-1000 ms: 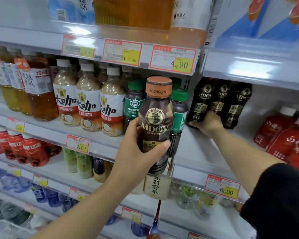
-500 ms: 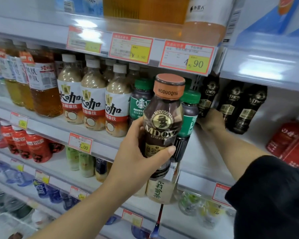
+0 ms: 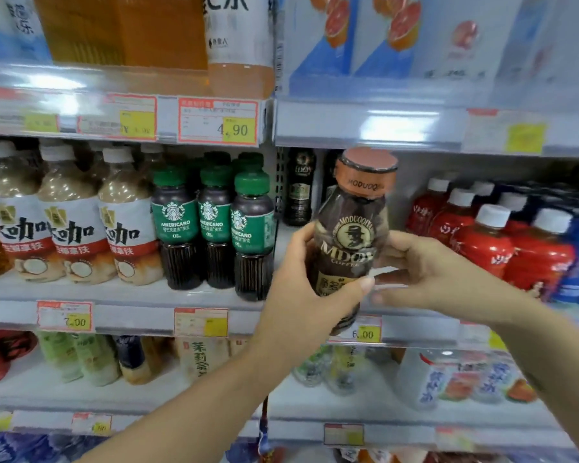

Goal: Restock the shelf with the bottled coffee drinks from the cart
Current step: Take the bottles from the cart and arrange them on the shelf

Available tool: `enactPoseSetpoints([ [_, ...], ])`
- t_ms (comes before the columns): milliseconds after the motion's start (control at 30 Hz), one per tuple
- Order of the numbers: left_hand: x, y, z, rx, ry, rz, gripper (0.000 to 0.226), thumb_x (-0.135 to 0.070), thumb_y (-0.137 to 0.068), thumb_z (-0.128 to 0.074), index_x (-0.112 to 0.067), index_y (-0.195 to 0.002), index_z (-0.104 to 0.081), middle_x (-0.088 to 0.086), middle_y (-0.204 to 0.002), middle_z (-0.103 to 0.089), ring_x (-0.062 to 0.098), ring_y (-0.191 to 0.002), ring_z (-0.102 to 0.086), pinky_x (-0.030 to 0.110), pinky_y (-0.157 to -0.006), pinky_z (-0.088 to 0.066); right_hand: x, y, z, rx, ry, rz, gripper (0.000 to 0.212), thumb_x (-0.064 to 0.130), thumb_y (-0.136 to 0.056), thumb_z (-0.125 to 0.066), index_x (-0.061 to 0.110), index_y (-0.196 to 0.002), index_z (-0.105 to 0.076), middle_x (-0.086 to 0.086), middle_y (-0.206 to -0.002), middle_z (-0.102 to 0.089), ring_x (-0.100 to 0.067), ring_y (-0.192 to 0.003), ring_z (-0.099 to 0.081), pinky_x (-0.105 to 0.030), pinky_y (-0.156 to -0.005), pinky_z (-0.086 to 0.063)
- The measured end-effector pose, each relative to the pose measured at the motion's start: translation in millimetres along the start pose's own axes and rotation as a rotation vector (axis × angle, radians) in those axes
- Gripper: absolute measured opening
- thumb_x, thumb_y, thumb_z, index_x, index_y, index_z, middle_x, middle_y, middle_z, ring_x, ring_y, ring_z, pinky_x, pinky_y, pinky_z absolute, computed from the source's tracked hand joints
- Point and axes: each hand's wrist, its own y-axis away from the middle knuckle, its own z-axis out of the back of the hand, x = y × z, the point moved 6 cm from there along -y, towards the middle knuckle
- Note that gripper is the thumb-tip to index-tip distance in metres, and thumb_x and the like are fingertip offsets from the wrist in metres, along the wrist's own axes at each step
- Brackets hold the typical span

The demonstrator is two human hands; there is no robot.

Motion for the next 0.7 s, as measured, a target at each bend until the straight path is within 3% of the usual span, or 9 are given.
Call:
enactPoseSetpoints([
  [133, 5.7, -9.9, -19.1, -0.048, 0.038, 0.012, 0.064, -0.011, -0.077, -0.074, -0.026, -0.129, -0.041, -0.018, -0.110, -0.062, -0.009, -0.099, -0.059, 0.009, -0.080, -0.047, 1.7, 10.9, -14.9, -0.175, 0.124, 0.033, 0.070, 0.022, -0.069, -0.082, 0.027, -0.130, -0.047, 0.013, -0.121, -0.062, -0.004, -0.110, -0.060, -0.032, -0.095, -0.049],
  [233, 5.4, -16.0, -28.5, -0.065, 0.034, -0.010, 0.062, -0.009, -0.078, -0.073, -0.036, -0.122, -0.040, -0.024, -0.105, -0.061, -0.013, -0.097, -0.057, 0.004, -0.076, -0.044, 1.7, 9.3, -16.6, -0.378, 0.140, 0.094, 0.057, 0.021, -0.070, -0.075, 0.026, -0.122, -0.052, 0.018, -0.110, -0.066, 0.003, -0.101, -0.061, -0.021, -0.087, -0.050],
  [333, 5.9, -20.7, -24.7, -0.004, 0.004, -0.029, 0.060, -0.013, -0.080, -0.072, -0.041, -0.122, -0.039, -0.025, -0.113, -0.057, -0.013, -0.106, -0.053, 0.007, -0.084, -0.043, 0.1, 3.4, -11.9, -0.431, 0.151, 0.090, 0.048, 0.013, -0.074, -0.074, 0.026, -0.116, -0.053, 0.020, -0.104, -0.065, 0.006, -0.096, -0.062, -0.013, -0.081, -0.049],
  [433, 8.9, -17.6, 6.9, 0.016, -0.301, -0.102, 0.051, -0.028, -0.083, -0.067, -0.042, -0.125, -0.043, -0.025, -0.124, -0.045, -0.012, -0.116, -0.043, 0.009, -0.095, -0.036, -1.9, -11.4, -4.6, -0.433, 0.199, 0.076, 0.055, 0.019, -0.072, -0.078, 0.025, -0.119, -0.050, 0.022, -0.108, -0.062, 0.005, -0.100, -0.061, -0.013, -0.086, -0.047],
  [500, 14.1, -10.1, 34.9, -0.002, -0.498, -0.161, 0.039, -0.023, -0.086, -0.064, -0.045, -0.114, -0.048, -0.026, -0.117, -0.047, -0.010, -0.108, -0.049, 0.010, -0.091, -0.040, -5.8, -27.2, -0.2, -0.413, 0.243, 0.067, 0.059, 0.018, -0.071, -0.080, 0.026, -0.120, -0.048, 0.021, -0.108, -0.060, 0.000, -0.102, -0.060, -0.015, -0.089, -0.046],
  [600, 28.4, 2.4, 67.7, -0.036, -0.725, -0.228, 0.026, -0.012, -0.086, -0.064, -0.029, -0.105, -0.062, -0.020, -0.099, -0.059, -0.002, -0.092, -0.057, 0.020, -0.079, -0.048, -20.5, -58.1, -2.0, -0.329, 0.353, 0.048, 0.058, 0.018, -0.072, -0.080, 0.022, -0.122, -0.049, 0.012, -0.113, -0.060, -0.008, -0.107, -0.059, -0.018, -0.090, -0.045],
  [700, 40.7, 10.2, 83.2, -0.016, -0.887, -0.270, 0.019, -0.027, -0.087, -0.053, -0.025, -0.102, -0.065, -0.017, -0.095, -0.063, -0.001, -0.085, -0.059, 0.026, -0.074, -0.053, -36.7, -94.7, 2.9, -0.354, 0.376, 0.037, 0.064, 0.021, -0.072, -0.080, 0.011, -0.126, -0.049, -0.005, -0.122, -0.058, -0.018, -0.111, -0.057, -0.033, -0.098, -0.045],
])
